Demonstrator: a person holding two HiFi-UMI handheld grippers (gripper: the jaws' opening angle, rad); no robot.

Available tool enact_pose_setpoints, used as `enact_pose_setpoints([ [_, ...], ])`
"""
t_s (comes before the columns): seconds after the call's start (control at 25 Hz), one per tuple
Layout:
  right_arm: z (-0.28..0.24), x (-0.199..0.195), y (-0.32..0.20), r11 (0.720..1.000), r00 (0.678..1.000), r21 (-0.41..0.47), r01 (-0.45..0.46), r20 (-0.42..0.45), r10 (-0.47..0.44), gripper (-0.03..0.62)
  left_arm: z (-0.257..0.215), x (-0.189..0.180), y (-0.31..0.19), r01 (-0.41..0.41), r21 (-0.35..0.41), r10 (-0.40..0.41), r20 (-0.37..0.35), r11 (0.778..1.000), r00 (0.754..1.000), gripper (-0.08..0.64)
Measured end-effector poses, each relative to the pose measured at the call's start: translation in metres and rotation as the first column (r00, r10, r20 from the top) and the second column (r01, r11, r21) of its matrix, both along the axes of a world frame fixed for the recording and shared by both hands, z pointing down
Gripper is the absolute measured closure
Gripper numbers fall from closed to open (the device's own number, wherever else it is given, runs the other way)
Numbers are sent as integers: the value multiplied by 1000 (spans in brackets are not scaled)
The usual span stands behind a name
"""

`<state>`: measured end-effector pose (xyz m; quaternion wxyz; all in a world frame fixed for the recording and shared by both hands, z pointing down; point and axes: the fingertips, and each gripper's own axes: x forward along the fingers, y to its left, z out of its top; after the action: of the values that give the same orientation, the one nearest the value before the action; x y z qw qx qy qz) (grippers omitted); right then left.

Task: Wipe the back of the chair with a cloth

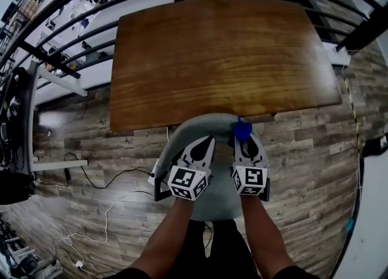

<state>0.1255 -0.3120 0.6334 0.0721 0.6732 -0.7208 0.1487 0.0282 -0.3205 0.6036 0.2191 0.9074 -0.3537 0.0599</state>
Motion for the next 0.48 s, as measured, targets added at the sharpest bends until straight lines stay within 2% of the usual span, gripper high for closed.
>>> enact_pose_setpoints([
  [0.24,4,20,11,997,995,-19,-73,-66,72,476,-2,6,7,-21,20,21,0,1000,1000,561],
  [0.36,6,25,17,994,984,-25,-108,-142,104,476,-9,-4,9,-6,43,6,-4,999,1000,561],
  [0.48,7,12,20,994,978,-24,-107,-181,101,476,-9,-21,10,15,59,-16,9,998,1000,561],
])
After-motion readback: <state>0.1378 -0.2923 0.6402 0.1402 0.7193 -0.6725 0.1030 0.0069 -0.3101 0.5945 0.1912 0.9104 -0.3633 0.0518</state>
